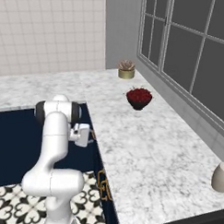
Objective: Take a straw from the drawer in front and place it inside the glass cup on the dining counter.
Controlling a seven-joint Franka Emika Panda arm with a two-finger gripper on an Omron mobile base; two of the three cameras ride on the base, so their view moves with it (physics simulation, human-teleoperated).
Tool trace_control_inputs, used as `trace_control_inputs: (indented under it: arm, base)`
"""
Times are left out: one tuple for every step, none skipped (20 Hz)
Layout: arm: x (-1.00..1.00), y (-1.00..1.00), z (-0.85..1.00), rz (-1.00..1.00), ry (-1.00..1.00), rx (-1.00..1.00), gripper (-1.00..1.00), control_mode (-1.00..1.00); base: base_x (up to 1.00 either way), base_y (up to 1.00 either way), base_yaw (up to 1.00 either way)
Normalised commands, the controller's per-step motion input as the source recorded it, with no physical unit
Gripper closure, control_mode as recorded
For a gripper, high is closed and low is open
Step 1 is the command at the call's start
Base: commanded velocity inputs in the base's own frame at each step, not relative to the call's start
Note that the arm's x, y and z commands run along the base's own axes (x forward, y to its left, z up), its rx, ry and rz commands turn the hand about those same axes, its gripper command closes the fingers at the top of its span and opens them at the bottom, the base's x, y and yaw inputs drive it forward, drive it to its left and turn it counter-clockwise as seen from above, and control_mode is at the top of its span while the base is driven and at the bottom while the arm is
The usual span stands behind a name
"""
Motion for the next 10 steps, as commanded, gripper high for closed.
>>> trace_control_inputs:
  arm:
    - [0.43, -0.08, -0.26, 0.02, 0.00, 0.00, -1.00, -1.00]
    - [0.40, -0.07, -0.25, 0.03, 0.00, 0.00, -1.00, -1.00]
    - [0.39, -0.06, -0.26, 0.03, 0.00, 0.00, -1.00, -1.00]
    - [0.39, -0.04, -0.26, 0.04, 0.00, 0.00, -1.00, -1.00]
    - [0.38, -0.02, -0.29, 0.04, 0.00, 0.00, -1.00, -1.00]
    - [0.38, -0.03, -0.28, 0.04, 0.00, 0.00, -1.00, -1.00]
    - [0.38, -0.04, -0.29, 0.04, 0.00, 0.00, -1.00, -1.00]
    - [0.36, 0.00, -0.29, 0.05, 0.00, 0.00, -1.00, -1.00]
    - [0.34, 0.00, -0.28, 0.05, 0.00, 0.00, -1.00, -1.00]
    - [0.24, 0.00, -0.28, 0.05, 0.00, 0.00, -1.00, -1.00]
  base:
    - [0.00, 0.00, 0.00]
    - [0.00, 0.00, 0.00]
    - [0.00, 0.00, 0.00]
    - [0.00, 0.00, 0.00]
    - [0.00, 0.00, 0.00]
    - [0.00, 0.00, 0.00]
    - [0.00, 0.00, 0.00]
    - [0.00, 0.00, 0.00]
    - [0.00, 0.00, 0.00]
    - [0.00, 0.00, 0.00]
